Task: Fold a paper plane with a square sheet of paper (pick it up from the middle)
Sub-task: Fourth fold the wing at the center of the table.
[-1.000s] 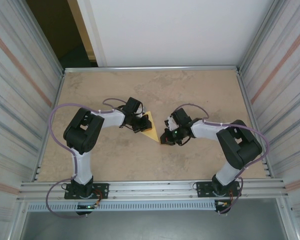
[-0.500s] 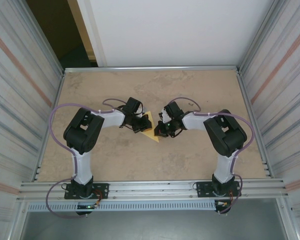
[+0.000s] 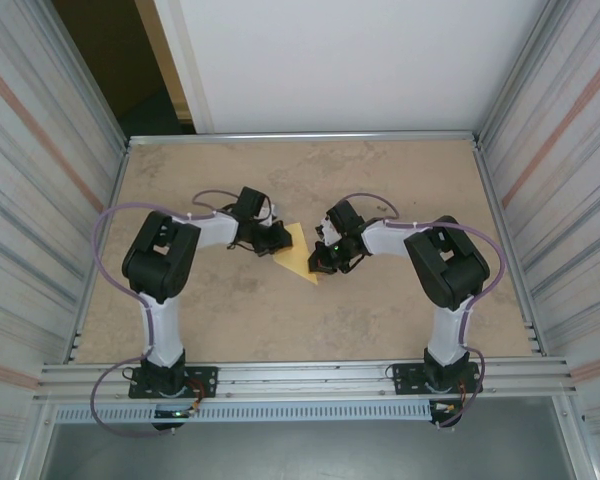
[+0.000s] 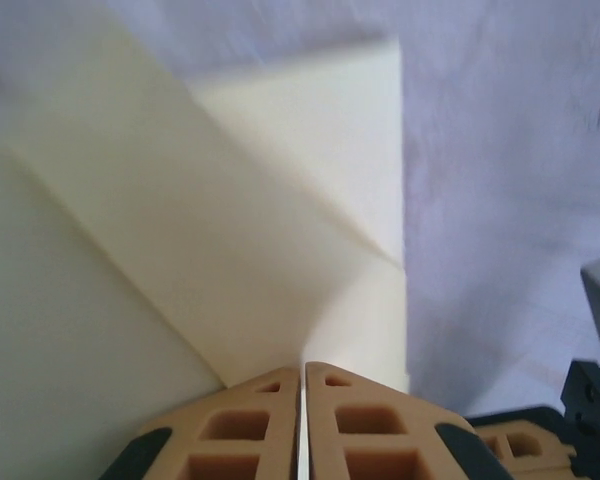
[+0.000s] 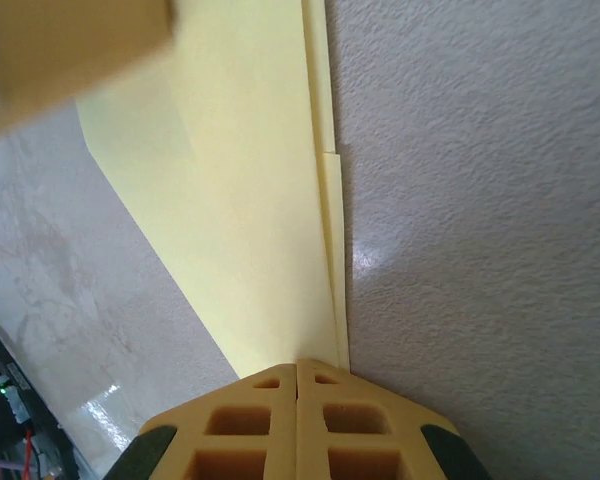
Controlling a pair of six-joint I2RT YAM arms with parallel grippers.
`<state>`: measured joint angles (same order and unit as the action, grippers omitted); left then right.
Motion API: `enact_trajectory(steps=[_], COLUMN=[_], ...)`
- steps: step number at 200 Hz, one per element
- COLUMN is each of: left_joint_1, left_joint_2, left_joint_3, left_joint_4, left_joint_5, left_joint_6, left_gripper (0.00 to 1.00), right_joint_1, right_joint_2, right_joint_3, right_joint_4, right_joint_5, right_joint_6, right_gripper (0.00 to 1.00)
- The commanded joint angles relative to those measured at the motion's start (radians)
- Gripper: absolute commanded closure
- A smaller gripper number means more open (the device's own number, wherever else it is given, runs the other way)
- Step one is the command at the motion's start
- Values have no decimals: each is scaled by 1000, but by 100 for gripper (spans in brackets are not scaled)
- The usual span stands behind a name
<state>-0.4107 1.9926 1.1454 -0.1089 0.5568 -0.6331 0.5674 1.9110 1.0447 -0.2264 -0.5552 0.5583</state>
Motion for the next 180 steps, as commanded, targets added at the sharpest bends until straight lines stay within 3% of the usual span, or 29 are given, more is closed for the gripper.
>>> enact_trajectory(steps=[1, 72, 130, 152, 180], left_joint_1=[67, 168, 199, 200, 200], left_joint_2=[58, 149, 72, -7, -156], left_joint_3=[59, 222, 337, 300, 148], left_joint_4=[-54, -195, -269, -245, -139], left_joint_5=[-36, -117, -106, -84, -52], left_joint_6=[99, 191, 208, 177, 88], left_gripper=[88, 88, 85, 83, 77], right_joint_1=[-9, -6, -7, -16, -44], right_joint_2=[88, 74, 13, -49, -167], right_joint_3=[-36, -26, -31, -28, -45], right_joint_4=[-177, -180, -56, 9, 141], right_joint_5=[137, 141, -7, -41, -43], right_joint_6=[-35, -23, 52, 89, 158], right_gripper=[98, 98, 92, 86, 69])
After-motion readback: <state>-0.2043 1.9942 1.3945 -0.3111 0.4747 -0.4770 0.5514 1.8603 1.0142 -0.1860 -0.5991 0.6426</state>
